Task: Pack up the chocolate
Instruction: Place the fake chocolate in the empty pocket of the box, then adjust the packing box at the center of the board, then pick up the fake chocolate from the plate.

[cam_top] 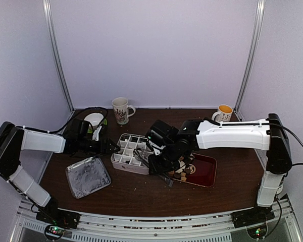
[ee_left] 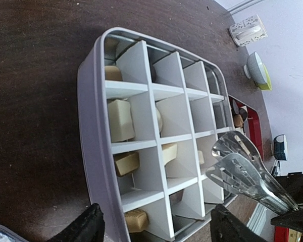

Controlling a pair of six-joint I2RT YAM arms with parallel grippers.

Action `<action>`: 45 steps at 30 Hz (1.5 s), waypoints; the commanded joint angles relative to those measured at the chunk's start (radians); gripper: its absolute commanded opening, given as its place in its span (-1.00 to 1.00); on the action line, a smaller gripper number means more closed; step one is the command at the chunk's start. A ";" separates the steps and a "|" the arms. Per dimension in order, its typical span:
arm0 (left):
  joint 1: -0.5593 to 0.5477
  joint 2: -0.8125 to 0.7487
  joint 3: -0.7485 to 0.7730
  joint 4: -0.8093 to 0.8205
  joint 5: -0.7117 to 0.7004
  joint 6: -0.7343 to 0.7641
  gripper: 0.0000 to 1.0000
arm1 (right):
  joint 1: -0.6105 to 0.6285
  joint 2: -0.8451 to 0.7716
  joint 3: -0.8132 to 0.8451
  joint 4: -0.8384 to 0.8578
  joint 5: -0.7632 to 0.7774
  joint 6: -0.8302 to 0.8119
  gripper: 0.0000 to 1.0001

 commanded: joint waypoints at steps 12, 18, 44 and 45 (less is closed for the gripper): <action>-0.034 0.047 0.029 0.075 0.033 -0.025 0.49 | -0.001 -0.123 -0.031 0.033 0.106 -0.055 -0.32; -0.088 0.060 0.026 0.117 0.022 -0.064 0.48 | -0.015 -0.249 -0.140 0.068 0.189 -0.063 -0.36; 0.153 -0.520 -0.091 -0.096 -0.774 0.373 0.95 | -0.078 -0.667 -0.555 0.117 0.260 -0.104 -0.37; 0.155 -0.534 -0.128 -0.019 -0.834 0.401 0.95 | -0.080 -0.682 -0.560 0.109 0.262 -0.105 -0.37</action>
